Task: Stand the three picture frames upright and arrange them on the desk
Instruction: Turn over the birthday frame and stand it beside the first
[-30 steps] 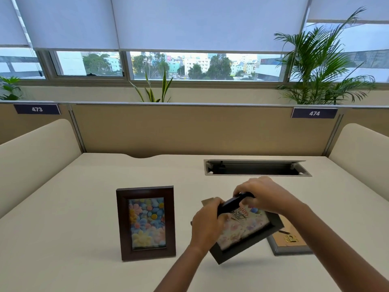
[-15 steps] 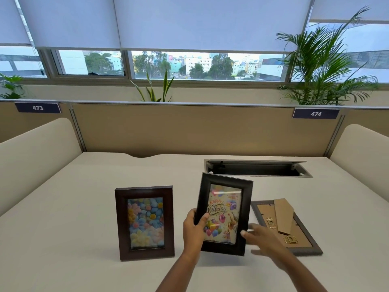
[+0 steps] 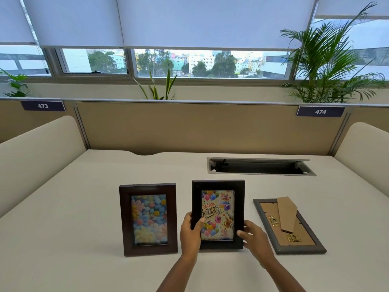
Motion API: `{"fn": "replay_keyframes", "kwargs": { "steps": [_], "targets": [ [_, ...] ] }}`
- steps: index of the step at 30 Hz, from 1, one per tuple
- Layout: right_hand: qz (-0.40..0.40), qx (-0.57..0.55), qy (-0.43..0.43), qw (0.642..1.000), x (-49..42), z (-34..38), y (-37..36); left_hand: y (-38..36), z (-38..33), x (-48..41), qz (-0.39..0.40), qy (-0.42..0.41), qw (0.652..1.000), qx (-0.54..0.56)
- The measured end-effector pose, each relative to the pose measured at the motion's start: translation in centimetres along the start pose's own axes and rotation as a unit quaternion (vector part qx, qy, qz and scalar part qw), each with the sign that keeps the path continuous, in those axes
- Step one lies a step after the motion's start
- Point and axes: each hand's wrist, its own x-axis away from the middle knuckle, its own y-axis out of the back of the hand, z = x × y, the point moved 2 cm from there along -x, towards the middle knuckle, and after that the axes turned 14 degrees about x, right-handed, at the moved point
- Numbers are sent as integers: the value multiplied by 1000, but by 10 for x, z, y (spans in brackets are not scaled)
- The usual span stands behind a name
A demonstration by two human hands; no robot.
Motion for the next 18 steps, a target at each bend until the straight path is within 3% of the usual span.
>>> {"fn": "replay_keyframes", "kwargs": {
  "steps": [10, 18],
  "targets": [
    [-8, 13, 5, 1000, 4, -8, -6, 8, 6, 5, 2, -12, 1000, -14],
    [-12, 23, 21, 999, 3, -11, -9, 4, 2, 14, -20, -14, 996, -89]
  ]
}}
